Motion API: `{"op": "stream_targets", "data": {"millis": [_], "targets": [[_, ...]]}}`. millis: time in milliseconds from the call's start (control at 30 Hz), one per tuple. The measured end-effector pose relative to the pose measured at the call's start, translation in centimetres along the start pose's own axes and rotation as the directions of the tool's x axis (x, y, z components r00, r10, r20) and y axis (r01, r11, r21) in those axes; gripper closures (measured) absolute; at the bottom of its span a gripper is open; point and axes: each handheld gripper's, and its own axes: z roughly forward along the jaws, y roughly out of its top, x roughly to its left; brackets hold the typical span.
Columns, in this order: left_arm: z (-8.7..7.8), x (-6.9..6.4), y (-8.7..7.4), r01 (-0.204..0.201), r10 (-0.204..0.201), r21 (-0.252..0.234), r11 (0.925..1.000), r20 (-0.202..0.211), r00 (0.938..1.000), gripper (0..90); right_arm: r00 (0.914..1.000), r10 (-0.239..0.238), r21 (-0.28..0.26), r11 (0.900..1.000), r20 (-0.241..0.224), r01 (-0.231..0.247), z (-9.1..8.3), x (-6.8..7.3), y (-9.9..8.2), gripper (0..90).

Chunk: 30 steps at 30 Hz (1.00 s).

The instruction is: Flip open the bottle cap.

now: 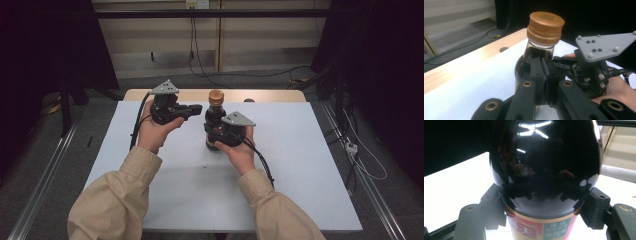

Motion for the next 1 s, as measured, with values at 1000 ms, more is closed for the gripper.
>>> {"op": "stream_targets", "data": {"millis": [1000], "targets": [[1.4,-0.7,2.8,-0.010,0.009,0.045,0.9989,0.021,0.9997,90.0,1.0000,-0.001,0.000,1.0000,-0.002,0.001,0.0,0.0,-0.1,30.6]]}}
